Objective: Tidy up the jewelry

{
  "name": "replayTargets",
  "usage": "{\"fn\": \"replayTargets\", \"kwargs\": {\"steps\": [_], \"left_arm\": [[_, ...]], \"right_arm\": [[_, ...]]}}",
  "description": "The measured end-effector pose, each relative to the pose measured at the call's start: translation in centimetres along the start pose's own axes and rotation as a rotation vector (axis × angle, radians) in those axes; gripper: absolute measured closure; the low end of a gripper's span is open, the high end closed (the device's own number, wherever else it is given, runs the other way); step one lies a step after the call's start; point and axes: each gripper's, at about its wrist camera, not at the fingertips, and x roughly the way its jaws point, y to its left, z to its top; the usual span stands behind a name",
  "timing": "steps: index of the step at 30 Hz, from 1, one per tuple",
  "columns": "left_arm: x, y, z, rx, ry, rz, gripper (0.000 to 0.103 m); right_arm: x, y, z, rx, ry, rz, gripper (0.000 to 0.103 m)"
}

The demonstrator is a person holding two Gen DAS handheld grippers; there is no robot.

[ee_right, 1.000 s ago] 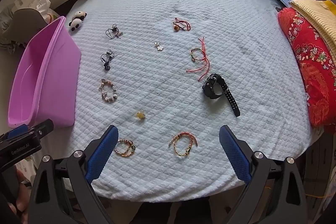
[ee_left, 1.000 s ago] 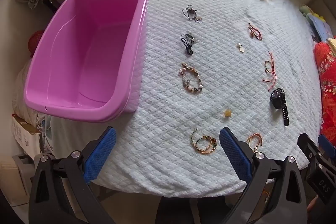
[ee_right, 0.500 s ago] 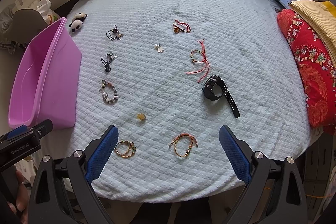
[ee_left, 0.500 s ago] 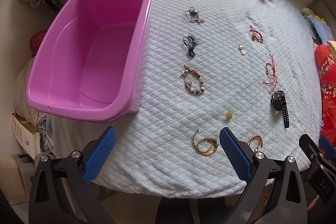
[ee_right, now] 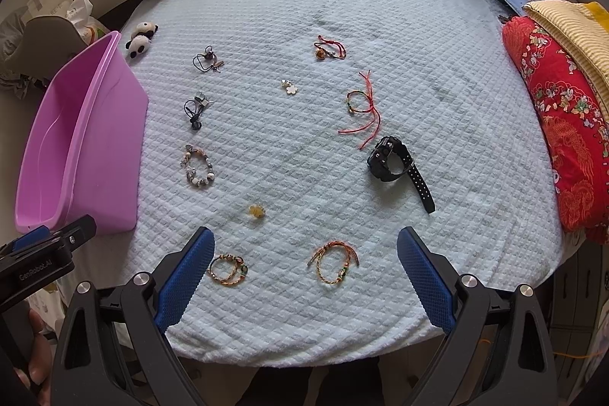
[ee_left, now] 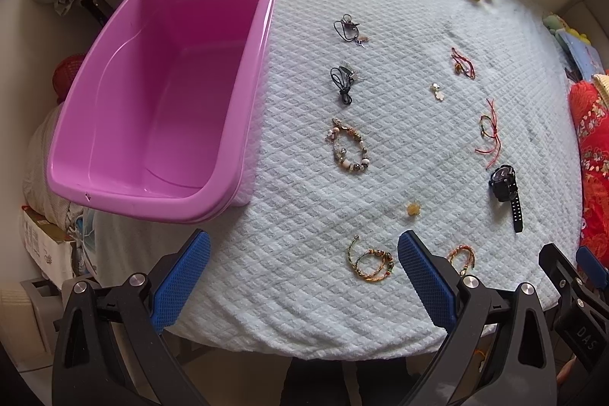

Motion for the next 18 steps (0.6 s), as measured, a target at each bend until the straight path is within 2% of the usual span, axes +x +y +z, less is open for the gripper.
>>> {"fn": "replayTargets", "kwargs": {"steps": [18], "left_arm": [[-0.01, -0.04, -0.02, 0.000, -0.002, 0.001, 0.006]], "right_arm": [[0.01, 0.07, 0.01, 0.001, -0.002, -0.001, 0.011]]}}
